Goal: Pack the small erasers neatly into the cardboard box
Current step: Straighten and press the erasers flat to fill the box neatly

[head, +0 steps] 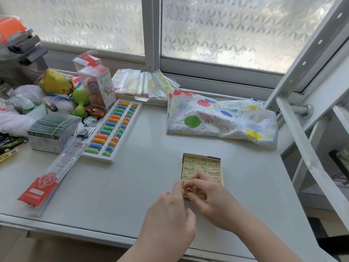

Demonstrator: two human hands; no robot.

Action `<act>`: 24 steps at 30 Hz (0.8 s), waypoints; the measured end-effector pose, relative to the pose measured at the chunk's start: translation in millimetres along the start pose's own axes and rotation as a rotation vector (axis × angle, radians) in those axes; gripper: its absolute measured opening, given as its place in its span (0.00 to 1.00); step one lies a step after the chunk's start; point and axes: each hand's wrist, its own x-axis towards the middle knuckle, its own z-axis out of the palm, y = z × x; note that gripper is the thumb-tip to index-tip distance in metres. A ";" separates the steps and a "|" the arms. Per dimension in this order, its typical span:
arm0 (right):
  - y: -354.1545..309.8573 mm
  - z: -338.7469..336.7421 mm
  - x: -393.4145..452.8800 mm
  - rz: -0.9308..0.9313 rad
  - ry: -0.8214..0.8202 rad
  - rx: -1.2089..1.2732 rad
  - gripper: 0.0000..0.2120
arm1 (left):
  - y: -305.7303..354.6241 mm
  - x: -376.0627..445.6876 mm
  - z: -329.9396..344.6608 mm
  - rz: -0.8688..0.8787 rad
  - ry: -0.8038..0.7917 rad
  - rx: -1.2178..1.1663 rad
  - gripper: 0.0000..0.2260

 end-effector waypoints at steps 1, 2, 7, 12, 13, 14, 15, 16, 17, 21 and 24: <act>-0.1 0.0 0.2 -0.004 0.001 -0.003 0.08 | 1.6 -1.4 1.9 0.020 -0.028 0.103 0.26; 0.2 0.0 -0.3 -0.012 0.003 -0.009 0.08 | 2.6 -0.9 2.6 0.068 -0.068 0.233 0.28; 3.7 2.2 -4.7 -0.120 0.035 -0.149 0.12 | 4.4 3.1 1.8 0.208 -0.120 0.428 0.26; -1.0 -1.2 -15.5 -0.117 0.139 -0.136 0.12 | -13.6 23.4 -0.6 0.089 0.230 -0.027 0.17; -1.3 -2.5 -21.0 -0.060 0.307 -0.069 0.13 | -15.1 28.3 0.2 -0.001 0.205 -0.175 0.20; -1.8 -3.9 -26.4 0.039 0.508 0.044 0.13 | -12.9 33.5 0.8 -0.114 0.135 -0.388 0.22; -2.5 -4.7 -30.9 0.170 0.670 0.215 0.13 | -10.3 37.5 4.2 -0.220 0.041 -0.627 0.24; -1.3 -3.4 -32.9 0.315 0.745 0.426 0.13 | -7.7 40.3 9.2 -0.287 -0.024 -0.831 0.24; -1.5 -1.7 -32.5 0.438 0.739 0.635 0.14 | -5.2 43.6 14.4 -0.319 -0.048 -0.953 0.25; -6.3 1.6 -23.9 0.521 0.624 0.876 0.15 | 1.5 52.8 33.0 -0.326 -0.058 -1.070 0.27; -9.6 -1.0 -17.5 0.522 0.594 0.872 0.16 | 0.5 54.3 41.1 -0.324 -0.066 -1.118 0.38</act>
